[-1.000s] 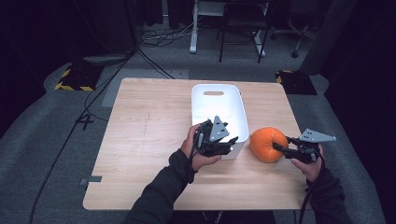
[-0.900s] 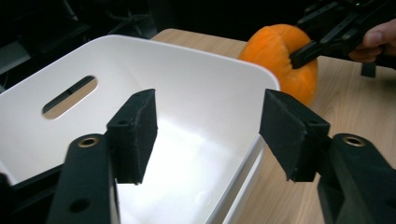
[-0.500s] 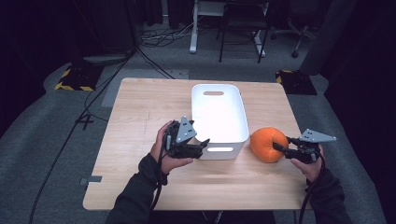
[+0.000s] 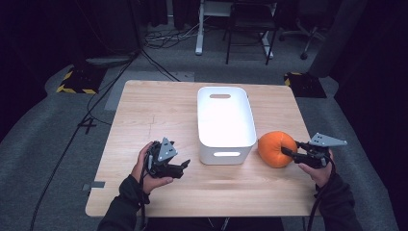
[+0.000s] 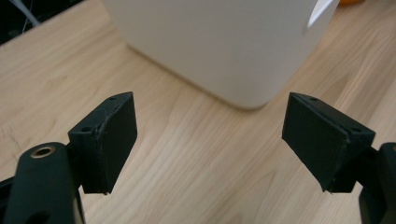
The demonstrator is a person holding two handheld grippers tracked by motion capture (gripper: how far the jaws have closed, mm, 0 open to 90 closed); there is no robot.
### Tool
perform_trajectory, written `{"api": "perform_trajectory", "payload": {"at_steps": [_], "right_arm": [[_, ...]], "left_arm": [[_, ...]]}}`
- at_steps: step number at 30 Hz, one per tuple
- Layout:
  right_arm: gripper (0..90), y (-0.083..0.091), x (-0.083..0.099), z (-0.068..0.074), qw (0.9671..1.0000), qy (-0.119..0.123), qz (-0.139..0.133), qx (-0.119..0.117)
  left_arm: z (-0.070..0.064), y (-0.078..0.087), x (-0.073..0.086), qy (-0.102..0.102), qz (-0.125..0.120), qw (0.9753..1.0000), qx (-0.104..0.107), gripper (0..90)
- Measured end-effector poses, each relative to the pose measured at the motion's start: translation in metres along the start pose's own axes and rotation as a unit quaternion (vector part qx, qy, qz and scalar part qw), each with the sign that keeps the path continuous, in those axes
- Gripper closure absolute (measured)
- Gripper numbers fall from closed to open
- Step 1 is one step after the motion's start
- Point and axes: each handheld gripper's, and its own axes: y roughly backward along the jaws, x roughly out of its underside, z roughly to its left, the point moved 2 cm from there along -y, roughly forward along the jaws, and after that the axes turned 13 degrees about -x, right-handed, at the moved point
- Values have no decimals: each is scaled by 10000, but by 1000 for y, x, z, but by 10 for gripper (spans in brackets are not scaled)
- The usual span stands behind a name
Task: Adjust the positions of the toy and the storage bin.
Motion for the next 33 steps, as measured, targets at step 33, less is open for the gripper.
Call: {"api": "perform_trajectory", "payload": {"at_steps": [33], "right_arm": [[568,1,1,-1,9999,35,-94,-113]], "left_arm": [[10,-25,83,684,952,9931,103,154]]}}
